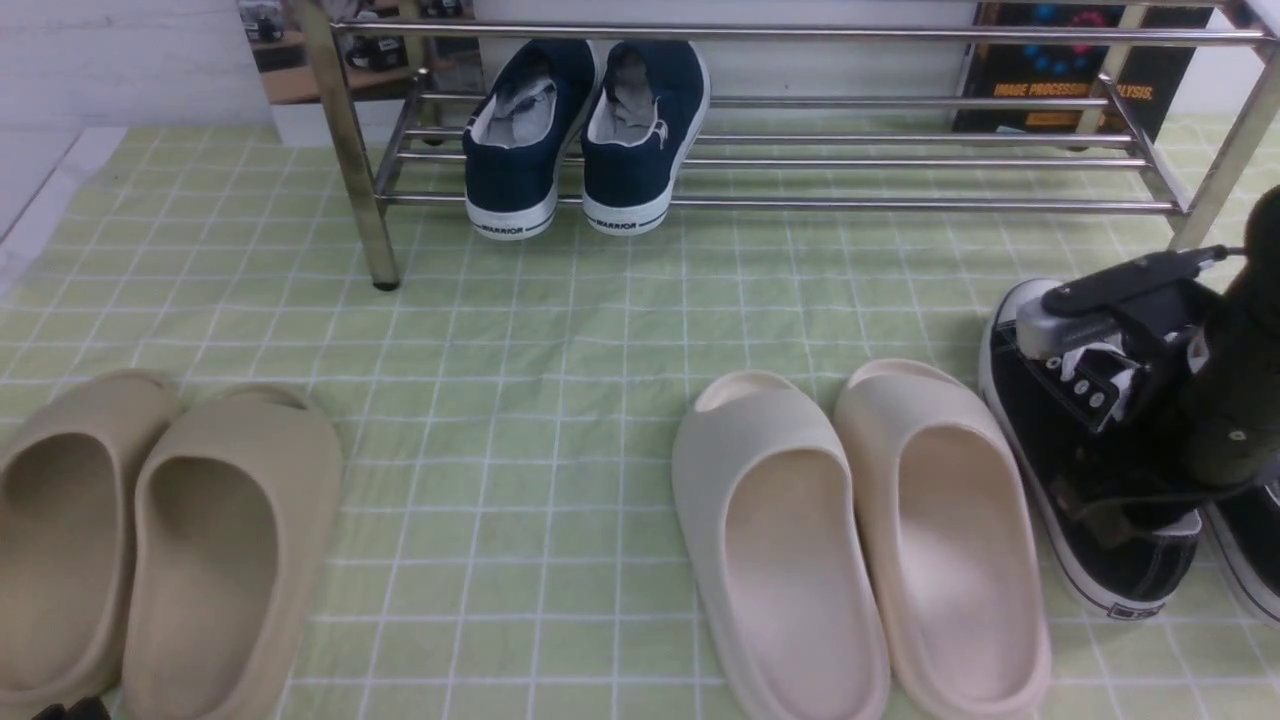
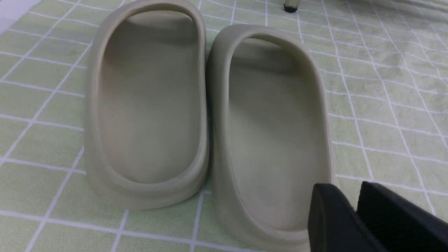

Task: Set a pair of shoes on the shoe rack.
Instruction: Use the right arm to grab the shoe closest to it, then use the right arm to put a shoe into the shoe rack

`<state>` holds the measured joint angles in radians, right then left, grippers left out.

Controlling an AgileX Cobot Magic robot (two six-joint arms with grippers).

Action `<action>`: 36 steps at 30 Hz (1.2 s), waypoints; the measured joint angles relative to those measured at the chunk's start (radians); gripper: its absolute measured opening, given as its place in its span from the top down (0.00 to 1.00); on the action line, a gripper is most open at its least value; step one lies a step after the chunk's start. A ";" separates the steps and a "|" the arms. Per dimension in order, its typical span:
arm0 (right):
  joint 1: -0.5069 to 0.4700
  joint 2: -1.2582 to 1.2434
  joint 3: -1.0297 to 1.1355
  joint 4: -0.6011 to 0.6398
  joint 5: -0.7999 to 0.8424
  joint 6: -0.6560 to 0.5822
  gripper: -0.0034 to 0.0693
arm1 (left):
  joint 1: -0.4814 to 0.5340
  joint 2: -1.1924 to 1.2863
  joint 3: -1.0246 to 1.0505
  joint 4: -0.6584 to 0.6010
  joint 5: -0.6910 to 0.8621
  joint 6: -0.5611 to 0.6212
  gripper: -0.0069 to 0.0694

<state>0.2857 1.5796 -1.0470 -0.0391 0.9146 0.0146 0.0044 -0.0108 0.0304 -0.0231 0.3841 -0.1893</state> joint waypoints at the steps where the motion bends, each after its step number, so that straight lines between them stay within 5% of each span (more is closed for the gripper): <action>1: 0.000 0.013 0.000 0.001 -0.011 0.000 0.38 | 0.000 0.000 0.000 0.000 0.000 0.000 0.73; 5: 0.001 0.059 -0.003 0.003 -0.039 0.000 0.44 | 0.000 0.000 0.000 0.000 0.000 0.000 0.73; 9: 0.002 0.097 -0.004 0.001 -0.042 0.000 0.82 | 0.000 0.000 0.000 0.000 0.000 0.000 0.73; 11: 0.002 0.094 -0.005 0.002 -0.044 0.000 0.92 | 0.000 0.000 0.000 0.000 0.000 0.000 0.73; 24: 0.003 -0.054 -0.164 0.022 0.173 -0.022 0.93 | 0.000 0.000 0.000 0.000 0.000 0.000 0.73; 36: 0.003 0.206 -0.528 0.025 0.219 -0.076 0.93 | 0.000 0.000 0.000 0.000 0.000 0.000 0.72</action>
<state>0.2890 1.7852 -1.5752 -0.0137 1.1339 -0.0617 0.0044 -0.0108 0.0304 -0.0231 0.3841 -0.1893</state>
